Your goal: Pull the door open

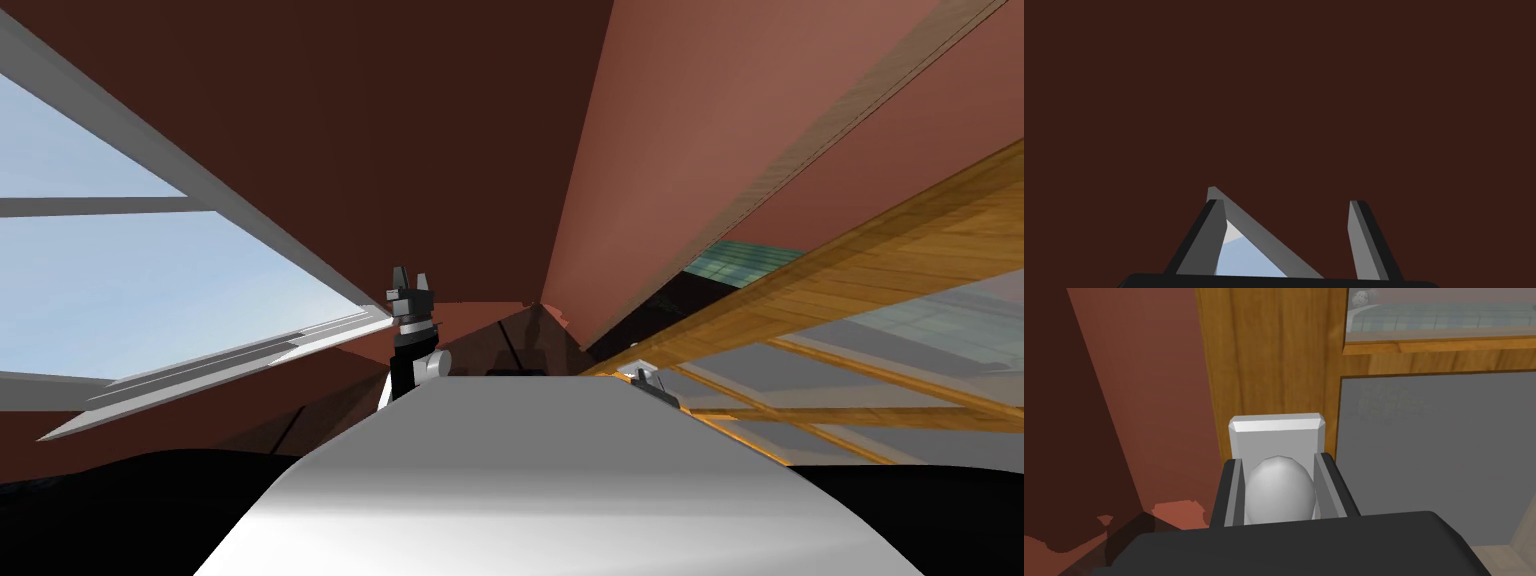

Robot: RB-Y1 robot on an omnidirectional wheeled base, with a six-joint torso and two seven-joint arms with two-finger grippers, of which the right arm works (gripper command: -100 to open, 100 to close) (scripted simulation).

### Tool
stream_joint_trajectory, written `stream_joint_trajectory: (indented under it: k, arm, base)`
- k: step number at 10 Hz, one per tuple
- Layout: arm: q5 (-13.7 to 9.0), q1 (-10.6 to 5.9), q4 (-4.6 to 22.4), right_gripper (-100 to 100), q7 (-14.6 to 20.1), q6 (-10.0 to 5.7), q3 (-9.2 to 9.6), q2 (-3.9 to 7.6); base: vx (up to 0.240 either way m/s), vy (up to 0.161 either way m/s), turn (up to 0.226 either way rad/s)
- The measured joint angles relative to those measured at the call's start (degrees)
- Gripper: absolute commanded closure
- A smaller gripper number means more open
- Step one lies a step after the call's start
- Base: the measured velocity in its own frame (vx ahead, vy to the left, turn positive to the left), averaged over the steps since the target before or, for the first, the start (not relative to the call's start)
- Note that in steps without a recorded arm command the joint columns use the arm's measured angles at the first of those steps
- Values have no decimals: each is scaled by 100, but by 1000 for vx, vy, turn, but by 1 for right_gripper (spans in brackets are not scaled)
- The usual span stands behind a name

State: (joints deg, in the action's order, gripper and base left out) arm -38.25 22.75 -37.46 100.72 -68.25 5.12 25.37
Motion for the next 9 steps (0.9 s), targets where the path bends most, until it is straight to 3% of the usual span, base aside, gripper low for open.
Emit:
stream_joint_trajectory:
  k: [4,9]
  arm:
    - [177,22,-20,100,82,-200,192,62]
    - [406,216,-156,100,143,-381,469,89]
  base:
    - [-191,16,38]
    - [-193,17,27]
